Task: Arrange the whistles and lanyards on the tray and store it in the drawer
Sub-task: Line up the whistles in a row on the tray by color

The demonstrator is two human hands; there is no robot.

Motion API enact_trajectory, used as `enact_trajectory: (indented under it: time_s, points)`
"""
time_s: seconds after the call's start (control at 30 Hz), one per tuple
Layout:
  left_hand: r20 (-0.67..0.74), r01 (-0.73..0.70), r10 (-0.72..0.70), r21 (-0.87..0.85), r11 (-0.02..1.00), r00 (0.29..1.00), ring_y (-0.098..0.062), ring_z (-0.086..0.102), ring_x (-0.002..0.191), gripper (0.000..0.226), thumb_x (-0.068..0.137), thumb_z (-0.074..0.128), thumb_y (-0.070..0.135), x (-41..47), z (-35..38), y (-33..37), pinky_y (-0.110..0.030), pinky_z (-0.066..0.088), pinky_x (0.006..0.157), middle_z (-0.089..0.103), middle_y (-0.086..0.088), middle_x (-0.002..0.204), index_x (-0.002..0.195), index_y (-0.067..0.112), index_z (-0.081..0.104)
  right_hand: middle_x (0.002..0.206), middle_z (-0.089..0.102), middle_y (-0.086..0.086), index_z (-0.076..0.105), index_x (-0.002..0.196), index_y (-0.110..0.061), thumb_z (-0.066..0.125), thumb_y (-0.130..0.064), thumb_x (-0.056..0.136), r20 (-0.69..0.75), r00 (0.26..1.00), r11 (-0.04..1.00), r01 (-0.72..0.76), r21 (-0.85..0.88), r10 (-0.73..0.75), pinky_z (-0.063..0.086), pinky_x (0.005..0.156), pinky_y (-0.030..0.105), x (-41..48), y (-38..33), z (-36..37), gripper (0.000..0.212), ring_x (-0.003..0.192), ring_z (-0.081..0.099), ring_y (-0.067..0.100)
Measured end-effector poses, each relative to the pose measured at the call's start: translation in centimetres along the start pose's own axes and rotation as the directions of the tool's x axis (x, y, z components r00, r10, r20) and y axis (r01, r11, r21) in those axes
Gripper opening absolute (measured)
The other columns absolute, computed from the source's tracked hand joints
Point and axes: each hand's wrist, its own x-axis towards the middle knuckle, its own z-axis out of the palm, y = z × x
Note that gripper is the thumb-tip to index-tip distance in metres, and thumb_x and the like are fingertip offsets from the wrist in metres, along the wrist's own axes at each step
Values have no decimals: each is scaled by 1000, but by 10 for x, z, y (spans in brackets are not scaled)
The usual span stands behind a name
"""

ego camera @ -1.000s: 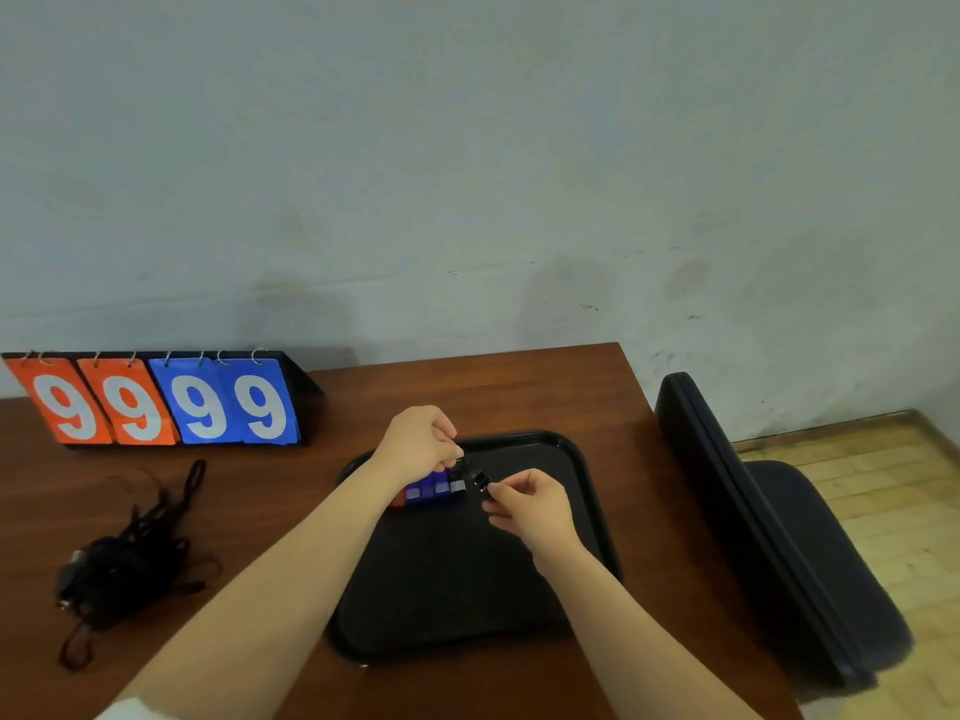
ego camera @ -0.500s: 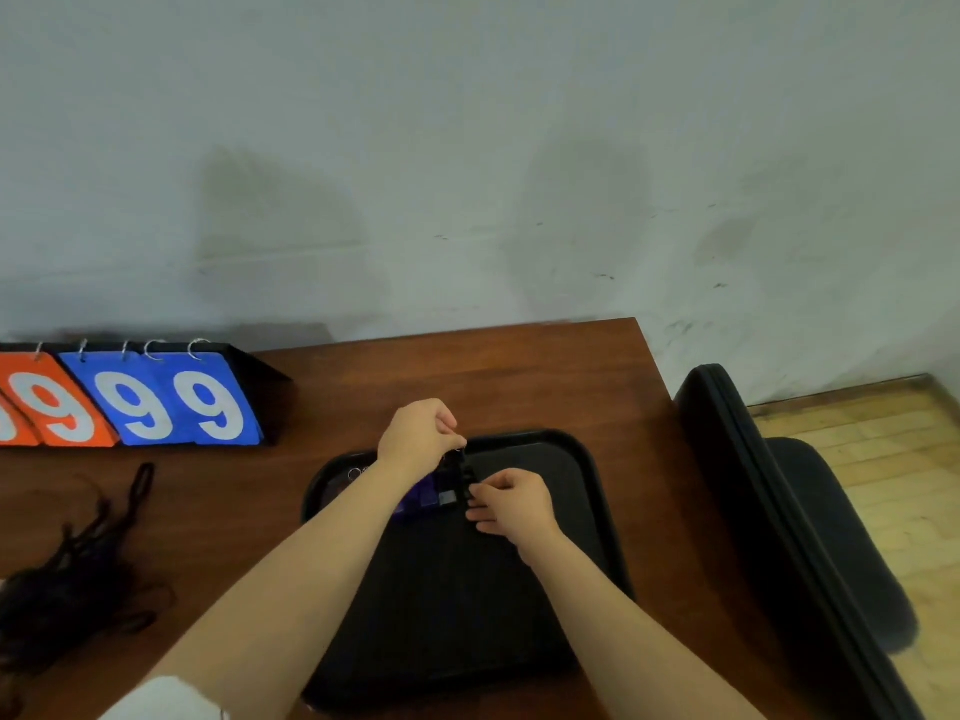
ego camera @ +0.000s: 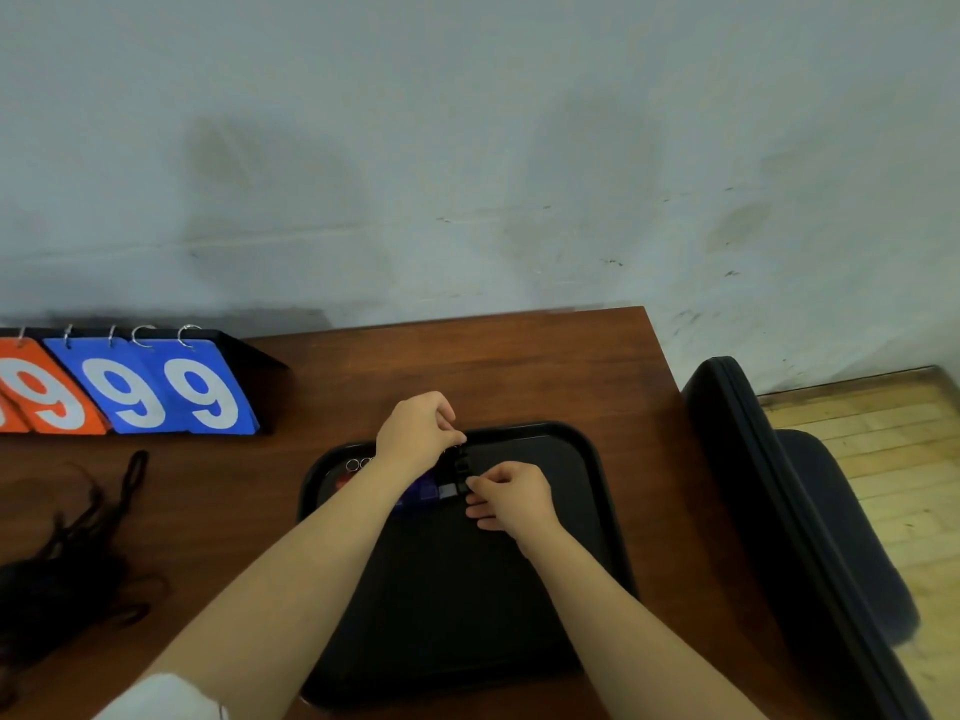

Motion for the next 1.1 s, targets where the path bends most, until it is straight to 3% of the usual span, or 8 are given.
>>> enact_trajectory:
  time_s: [0.53,0.77,0.97,1.1]
  points:
    - [-43,26,-25,7,1000,999,-6,60,74,23,81,75,30,-7,-7,-4,-27,49,65,62,11,84,95,24,58,82,72,2,65,88,-13,67,-28,91,-32,999,999,21,-38,-22,59,63,25,-7,-2,1,16,72,70,11]
    - [-158,-25,33,51,998,987,-8,60,81,8,93,59,31,-35,-32,-2,-27,49,69,64,9,92,93,24,61,84,70,3,64,92,-13,60,-24,96,-108,988,991,98,-92,-108,55,58,23,-32,-10,1,12,70,67,12]
    - [-292,24,-26,-11,1000,956,-9,62,73,16,98,48,31,-88,-59,-29,-36,54,74,64,8,75,87,26,59,83,69,2,63,93,-14,57,-22,97,-26,975,957,209,-204,-219,56,63,27,-68,-12,29,10,71,66,13]
    - [-341,94,-111,-66,993,934,-12,62,77,17,98,49,31,-127,-73,-64,-37,54,77,64,5,78,88,23,60,81,69,3,64,93,-15,56,-21,97,84,951,918,308,-249,-296,53,59,24,-90,-8,62,11,66,65,11]
